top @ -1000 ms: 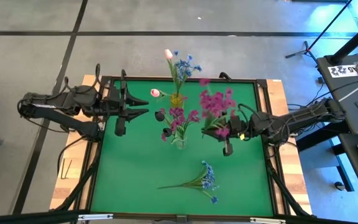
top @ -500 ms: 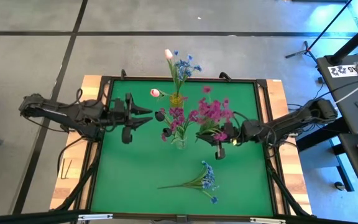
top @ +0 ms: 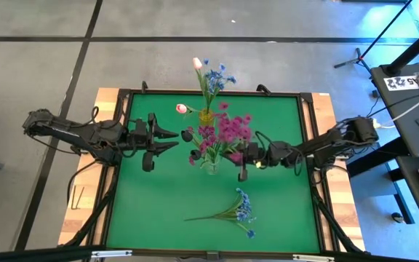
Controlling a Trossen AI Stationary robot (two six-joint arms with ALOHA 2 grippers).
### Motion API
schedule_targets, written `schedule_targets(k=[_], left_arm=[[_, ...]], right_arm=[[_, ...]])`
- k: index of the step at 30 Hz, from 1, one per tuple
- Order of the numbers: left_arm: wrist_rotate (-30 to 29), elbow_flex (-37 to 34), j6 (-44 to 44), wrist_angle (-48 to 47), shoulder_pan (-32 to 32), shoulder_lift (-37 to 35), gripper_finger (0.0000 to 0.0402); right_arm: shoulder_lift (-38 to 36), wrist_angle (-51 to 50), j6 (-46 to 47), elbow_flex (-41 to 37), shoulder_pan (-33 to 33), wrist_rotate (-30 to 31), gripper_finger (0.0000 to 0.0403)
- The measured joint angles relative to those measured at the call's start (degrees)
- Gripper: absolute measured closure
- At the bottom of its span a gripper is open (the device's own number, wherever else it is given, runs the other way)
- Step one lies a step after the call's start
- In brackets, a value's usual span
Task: Sort flowers into vase by color
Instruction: Put the purple flowers into the transparent vase
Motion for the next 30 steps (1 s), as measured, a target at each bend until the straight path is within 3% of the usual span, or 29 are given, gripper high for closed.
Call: schedule_targets(k=[10, 30], left_arm=[[0.0, 0.0, 0.0, -0.1, 0.0, 0.1, 0.0276], [0.0, 0.0, 0.0, -0.2, 0.0, 0.1, 0.0276]], right_arm=[[3.8, 4.9, 0.3, 0.1, -1.4, -1.2, 0.0372], [4.2, 5.2, -0.1, 0.2, -1.3, -1.1, 0.0372]])
